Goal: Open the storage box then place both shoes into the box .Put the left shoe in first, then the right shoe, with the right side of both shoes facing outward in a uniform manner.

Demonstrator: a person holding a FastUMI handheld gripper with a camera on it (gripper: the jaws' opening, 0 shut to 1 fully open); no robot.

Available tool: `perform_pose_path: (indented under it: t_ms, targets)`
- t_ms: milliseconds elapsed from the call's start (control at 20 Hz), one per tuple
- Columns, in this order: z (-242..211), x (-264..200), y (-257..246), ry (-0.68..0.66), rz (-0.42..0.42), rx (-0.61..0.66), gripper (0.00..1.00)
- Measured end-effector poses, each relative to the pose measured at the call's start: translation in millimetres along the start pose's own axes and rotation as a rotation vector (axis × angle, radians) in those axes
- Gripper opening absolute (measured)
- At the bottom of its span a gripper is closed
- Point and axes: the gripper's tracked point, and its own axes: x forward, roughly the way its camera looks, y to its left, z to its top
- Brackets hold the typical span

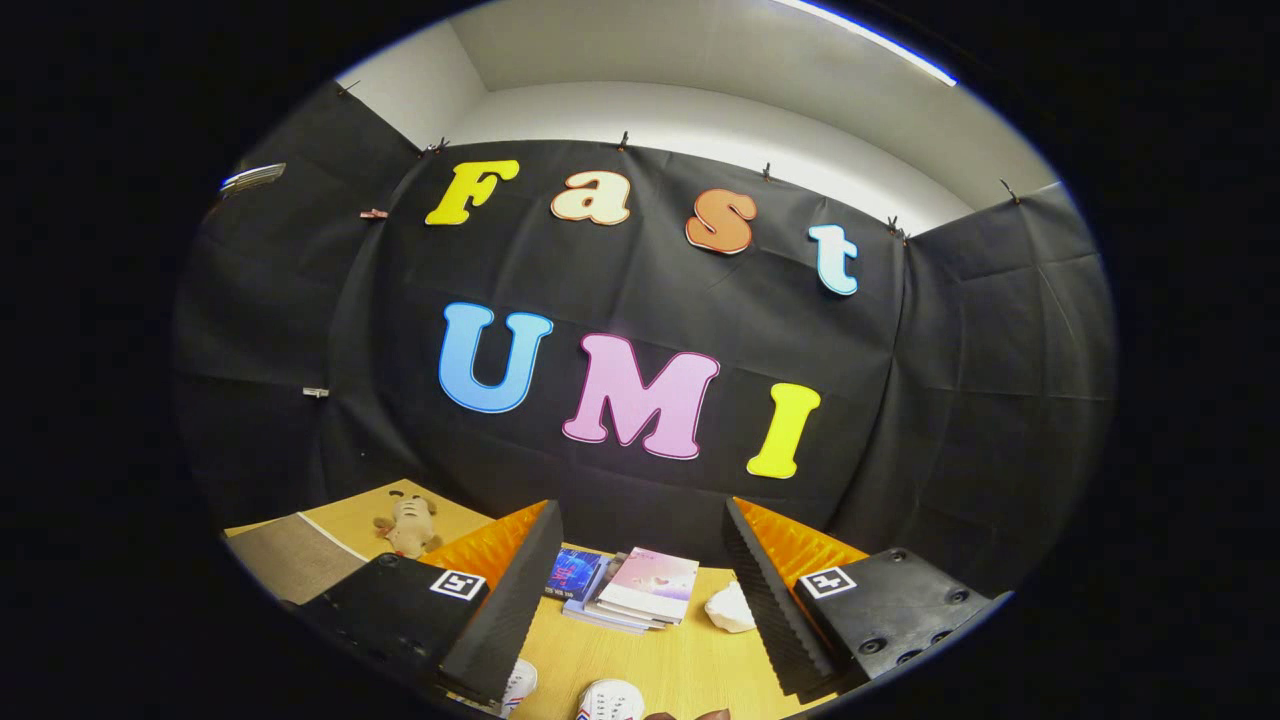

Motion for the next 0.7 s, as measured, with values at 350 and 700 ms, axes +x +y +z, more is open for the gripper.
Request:
perform_pose_path:
  t_ms: [350,700]
  targets:
    - [-9.5,-0.2,28.3,0.032,0.102,0.035,0.98]
    - [-54.3,4.3,111.3,0.169,0.384,0.195,0.98]
